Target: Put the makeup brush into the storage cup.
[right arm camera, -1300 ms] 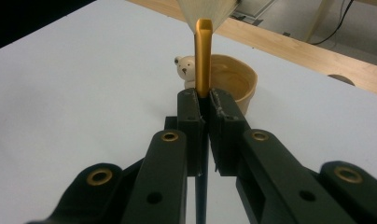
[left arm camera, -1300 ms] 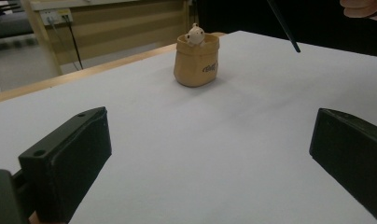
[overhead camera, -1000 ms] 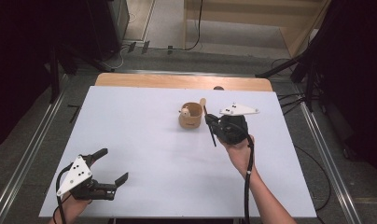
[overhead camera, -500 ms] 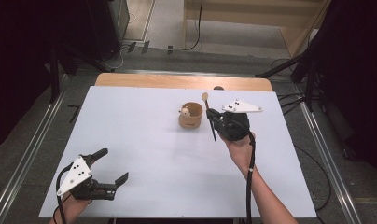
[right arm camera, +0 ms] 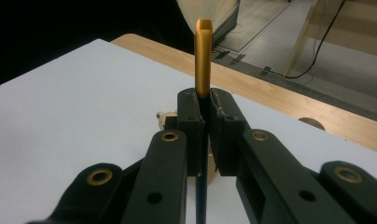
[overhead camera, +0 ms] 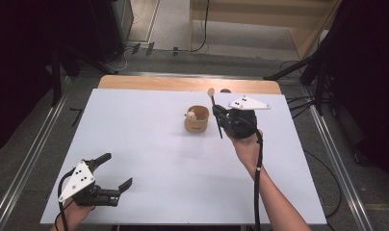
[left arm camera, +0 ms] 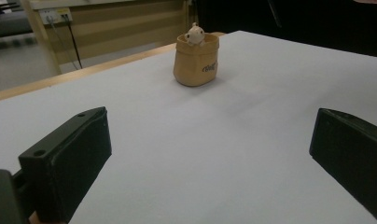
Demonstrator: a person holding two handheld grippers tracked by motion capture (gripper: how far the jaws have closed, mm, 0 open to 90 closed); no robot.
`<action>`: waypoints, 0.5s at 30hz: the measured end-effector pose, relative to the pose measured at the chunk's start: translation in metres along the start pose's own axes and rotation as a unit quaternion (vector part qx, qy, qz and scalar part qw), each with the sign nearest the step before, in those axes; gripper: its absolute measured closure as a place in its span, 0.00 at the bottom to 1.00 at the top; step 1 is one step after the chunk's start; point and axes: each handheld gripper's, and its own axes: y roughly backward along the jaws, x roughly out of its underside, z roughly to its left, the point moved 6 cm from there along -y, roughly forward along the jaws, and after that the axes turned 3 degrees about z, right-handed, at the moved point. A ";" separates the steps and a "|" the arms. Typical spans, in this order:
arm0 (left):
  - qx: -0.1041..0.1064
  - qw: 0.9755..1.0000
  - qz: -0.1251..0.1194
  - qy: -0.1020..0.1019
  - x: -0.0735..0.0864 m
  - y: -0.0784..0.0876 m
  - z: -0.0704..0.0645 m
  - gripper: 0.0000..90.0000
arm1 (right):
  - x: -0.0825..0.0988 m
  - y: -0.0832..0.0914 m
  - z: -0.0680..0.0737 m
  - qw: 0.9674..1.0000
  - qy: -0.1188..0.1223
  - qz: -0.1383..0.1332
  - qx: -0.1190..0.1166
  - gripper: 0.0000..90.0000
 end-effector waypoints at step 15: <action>0.000 1.000 0.001 0.000 0.000 0.000 0.000 0.00 | -0.022 -0.005 -0.001 1.000 0.008 -0.011 -0.006 0.94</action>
